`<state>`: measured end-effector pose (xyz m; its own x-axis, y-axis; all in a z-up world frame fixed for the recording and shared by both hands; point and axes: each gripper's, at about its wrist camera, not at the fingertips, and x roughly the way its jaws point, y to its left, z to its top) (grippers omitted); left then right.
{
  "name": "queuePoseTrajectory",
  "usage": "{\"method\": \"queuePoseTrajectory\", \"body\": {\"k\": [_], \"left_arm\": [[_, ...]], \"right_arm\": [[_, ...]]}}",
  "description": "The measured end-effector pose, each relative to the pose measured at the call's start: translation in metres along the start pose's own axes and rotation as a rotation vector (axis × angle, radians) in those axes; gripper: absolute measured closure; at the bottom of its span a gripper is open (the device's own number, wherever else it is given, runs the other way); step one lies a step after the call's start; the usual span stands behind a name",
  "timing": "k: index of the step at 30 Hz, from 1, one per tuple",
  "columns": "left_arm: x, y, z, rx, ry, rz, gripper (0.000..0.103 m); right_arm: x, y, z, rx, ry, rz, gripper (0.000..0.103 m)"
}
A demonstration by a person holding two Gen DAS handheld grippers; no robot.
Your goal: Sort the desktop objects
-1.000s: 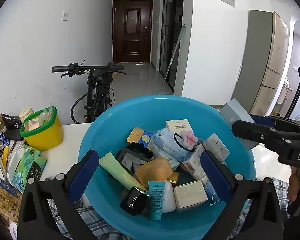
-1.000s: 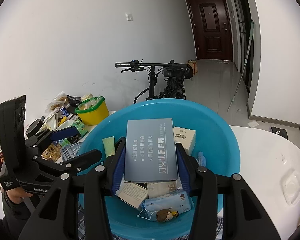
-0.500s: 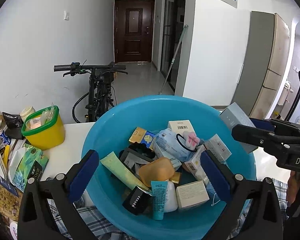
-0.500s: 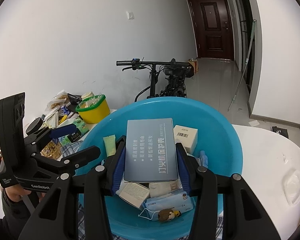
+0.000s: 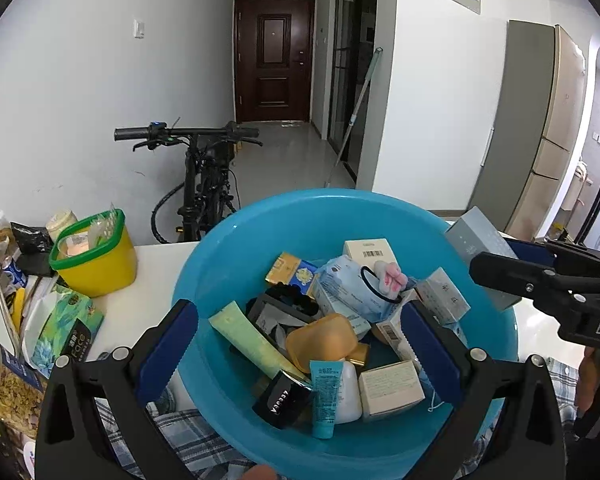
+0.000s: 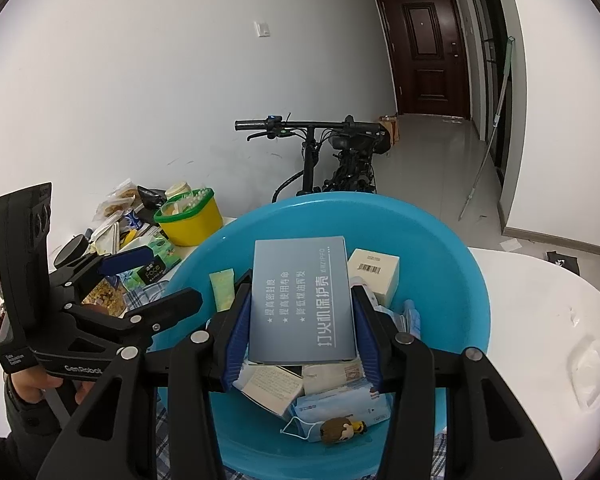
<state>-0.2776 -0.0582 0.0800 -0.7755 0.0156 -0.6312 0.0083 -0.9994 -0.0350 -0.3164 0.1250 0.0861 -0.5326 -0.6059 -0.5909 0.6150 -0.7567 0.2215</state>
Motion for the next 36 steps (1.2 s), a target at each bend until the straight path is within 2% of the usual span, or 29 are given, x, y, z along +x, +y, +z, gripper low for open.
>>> {"method": "queuePoseTrajectory", "body": {"k": [10,11,12,13,14,17,21,36], "left_arm": [[-0.004,-0.001,0.0,0.032,-0.019,0.03,0.0],[-0.003,-0.001,0.0,0.032,-0.017,0.028,0.0],[-0.003,0.0,0.0,0.032,-0.015,0.028,0.0],[-0.003,0.001,0.0,0.031,-0.012,0.03,0.0],[-0.003,0.001,0.0,0.033,-0.009,0.033,0.0],[-0.004,0.002,0.0,0.035,-0.012,0.038,0.0],[-0.009,0.001,0.001,0.042,-0.026,0.038,0.0],[-0.026,-0.008,-0.002,0.05,-0.05,0.037,0.0]], "right_arm": [[0.002,0.006,0.0,-0.018,0.013,0.002,0.056],[0.003,0.007,0.0,-0.025,0.017,-0.008,0.051],[0.003,0.009,0.0,-0.029,0.011,-0.02,0.024],[0.002,0.009,0.001,-0.025,0.001,-0.027,0.006],[0.001,0.01,0.002,-0.016,-0.005,-0.04,0.0],[-0.001,0.015,0.004,-0.026,0.008,-0.118,0.0],[-0.002,0.015,0.004,-0.028,0.008,-0.101,0.0],[-0.014,0.007,0.003,0.004,-0.007,-0.123,0.0]]}}
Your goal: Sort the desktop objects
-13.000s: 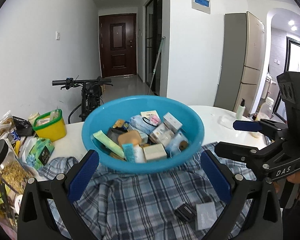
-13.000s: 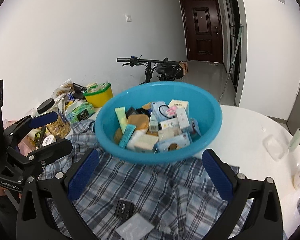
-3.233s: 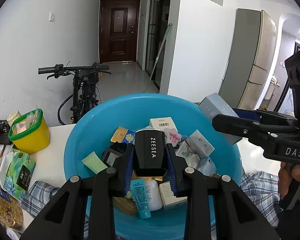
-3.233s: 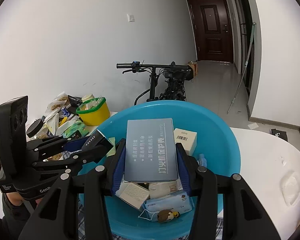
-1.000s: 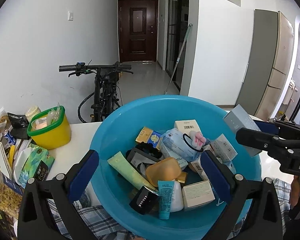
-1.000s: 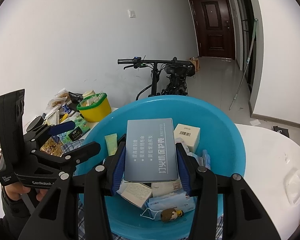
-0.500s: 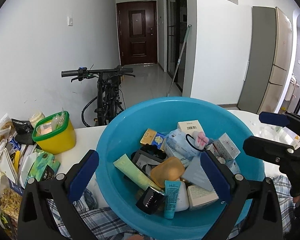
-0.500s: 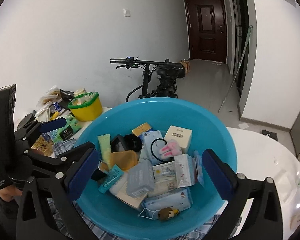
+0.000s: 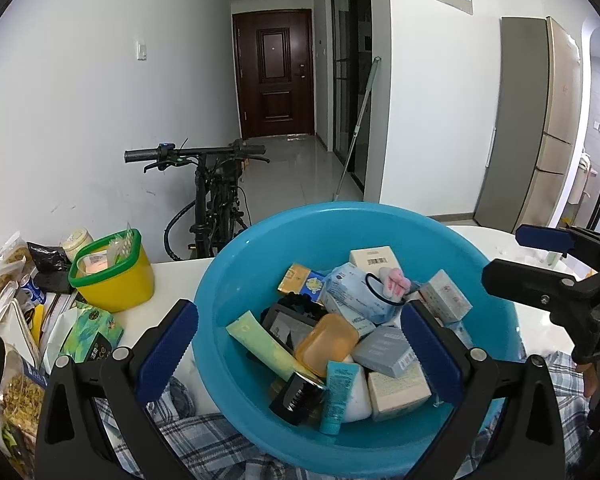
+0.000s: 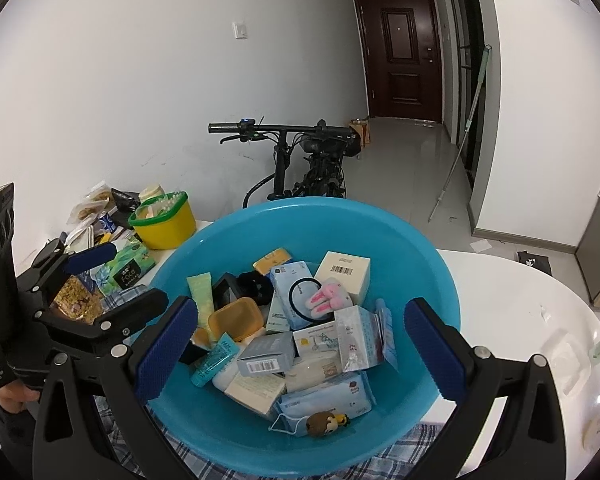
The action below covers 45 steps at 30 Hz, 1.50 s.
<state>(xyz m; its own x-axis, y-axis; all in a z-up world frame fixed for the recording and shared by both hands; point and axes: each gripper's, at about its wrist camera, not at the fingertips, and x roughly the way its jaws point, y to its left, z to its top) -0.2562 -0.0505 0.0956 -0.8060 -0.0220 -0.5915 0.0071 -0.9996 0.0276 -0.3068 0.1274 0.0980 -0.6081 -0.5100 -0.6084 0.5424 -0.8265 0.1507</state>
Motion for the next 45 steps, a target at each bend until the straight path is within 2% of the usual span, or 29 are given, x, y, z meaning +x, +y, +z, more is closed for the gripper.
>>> {"method": "queuePoseTrajectory", "body": {"k": [5,12,16,20,26,31,34,38,45], "left_arm": [[-0.029,-0.01,-0.001,0.035,-0.021,0.024,0.0],[-0.096,-0.018,-0.014,0.02,-0.087,0.014,0.0],[-0.137,-0.026,-0.034,0.017,-0.125,0.019,0.0],[-0.162,-0.035,-0.069,-0.006,-0.122,-0.014,0.0],[-0.176,-0.045,-0.128,-0.027,-0.093,-0.02,0.0],[-0.175,-0.047,-0.181,-0.056,-0.057,-0.014,0.0],[-0.168,-0.047,-0.198,-0.05,-0.033,-0.008,0.0],[-0.161,-0.047,-0.205,-0.05,-0.014,-0.006,0.0],[-0.163,-0.048,-0.204,-0.04,-0.019,-0.008,0.0]], "right_arm": [[-0.019,0.005,-0.007,0.005,-0.007,-0.004,0.0],[-0.069,0.024,-0.026,-0.005,-0.045,-0.006,0.0],[-0.102,0.04,-0.043,-0.022,-0.071,-0.015,0.0],[-0.128,0.054,-0.073,-0.036,-0.081,-0.042,0.0],[-0.139,0.067,-0.133,-0.039,-0.065,-0.034,0.0],[-0.126,0.073,-0.194,-0.034,-0.001,-0.04,0.0],[-0.119,0.077,-0.221,-0.043,0.026,-0.053,0.0],[-0.111,0.073,-0.231,-0.027,0.056,-0.053,0.0],[-0.115,0.071,-0.23,-0.021,0.04,-0.055,0.0]]}}
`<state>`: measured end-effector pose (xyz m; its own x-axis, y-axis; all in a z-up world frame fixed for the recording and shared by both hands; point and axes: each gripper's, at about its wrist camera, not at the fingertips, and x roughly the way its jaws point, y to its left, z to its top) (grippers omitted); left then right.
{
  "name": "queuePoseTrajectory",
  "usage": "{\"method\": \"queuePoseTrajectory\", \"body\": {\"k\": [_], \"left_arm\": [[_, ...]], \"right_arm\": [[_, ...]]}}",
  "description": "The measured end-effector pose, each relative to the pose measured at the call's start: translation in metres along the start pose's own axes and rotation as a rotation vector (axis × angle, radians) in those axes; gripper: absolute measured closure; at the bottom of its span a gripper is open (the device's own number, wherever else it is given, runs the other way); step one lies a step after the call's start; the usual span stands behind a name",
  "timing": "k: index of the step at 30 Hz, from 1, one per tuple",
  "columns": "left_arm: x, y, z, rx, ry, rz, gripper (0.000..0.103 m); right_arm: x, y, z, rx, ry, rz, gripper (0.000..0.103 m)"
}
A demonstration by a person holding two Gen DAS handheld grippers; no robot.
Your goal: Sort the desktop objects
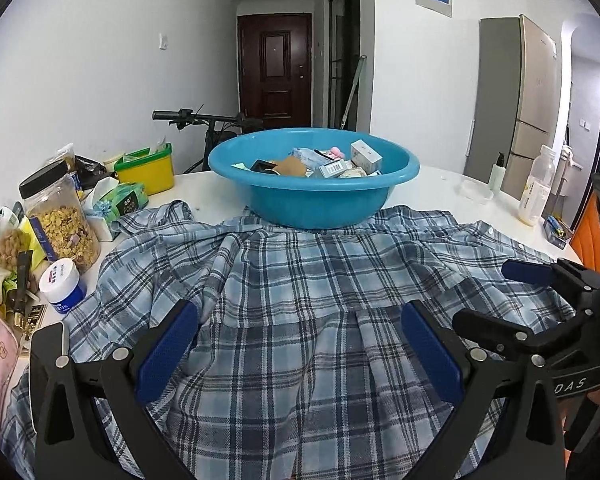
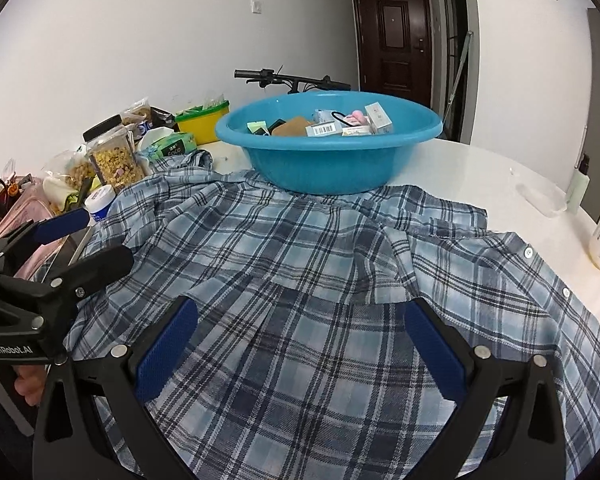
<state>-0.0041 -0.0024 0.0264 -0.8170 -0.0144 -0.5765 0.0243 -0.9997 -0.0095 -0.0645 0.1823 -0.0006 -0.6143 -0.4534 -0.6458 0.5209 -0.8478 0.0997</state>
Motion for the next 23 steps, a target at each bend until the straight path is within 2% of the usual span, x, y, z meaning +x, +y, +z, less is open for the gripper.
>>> {"method": "queuePoseTrajectory", "body": {"k": [16,23], "left_arm": [[0.0022,-0.0012,-0.0044,0.019,0.01,0.002,0.0],[-0.0005,-0.0032,-0.0045,0.019,-0.008,-0.021,0.0]], "right_arm": [[-0.0009,-0.0037,0.0009,0.014,-0.003,0.001,0.0],[0.0028,-0.0027,-0.0025,0.013,0.007,0.003,0.0]]}}
